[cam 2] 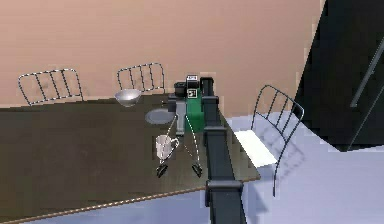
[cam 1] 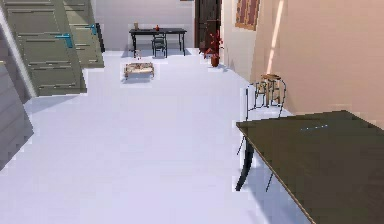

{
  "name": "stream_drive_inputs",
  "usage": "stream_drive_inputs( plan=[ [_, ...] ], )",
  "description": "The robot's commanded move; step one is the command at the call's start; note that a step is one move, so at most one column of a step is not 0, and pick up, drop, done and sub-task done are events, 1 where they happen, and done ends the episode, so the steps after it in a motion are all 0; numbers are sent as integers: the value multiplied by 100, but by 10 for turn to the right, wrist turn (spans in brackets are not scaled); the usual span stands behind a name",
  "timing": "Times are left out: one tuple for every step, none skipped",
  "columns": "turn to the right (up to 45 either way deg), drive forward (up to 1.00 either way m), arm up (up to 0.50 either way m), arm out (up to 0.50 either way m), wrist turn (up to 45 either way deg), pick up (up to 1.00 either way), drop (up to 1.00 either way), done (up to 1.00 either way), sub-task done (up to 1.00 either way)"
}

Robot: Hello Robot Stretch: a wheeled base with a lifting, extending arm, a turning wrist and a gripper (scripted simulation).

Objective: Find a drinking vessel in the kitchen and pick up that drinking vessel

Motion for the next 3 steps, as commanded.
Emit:
stream_drive_inputs(
  plan=[
    [0, 0, 0, 0, 450, 0, 0, 0, 0],
    [0, 0, 0, 0, 450, 0, 0, 0, 0],
    [0, 0, 0, 0, 450, 0, 0, 0, 0]
  ],
)
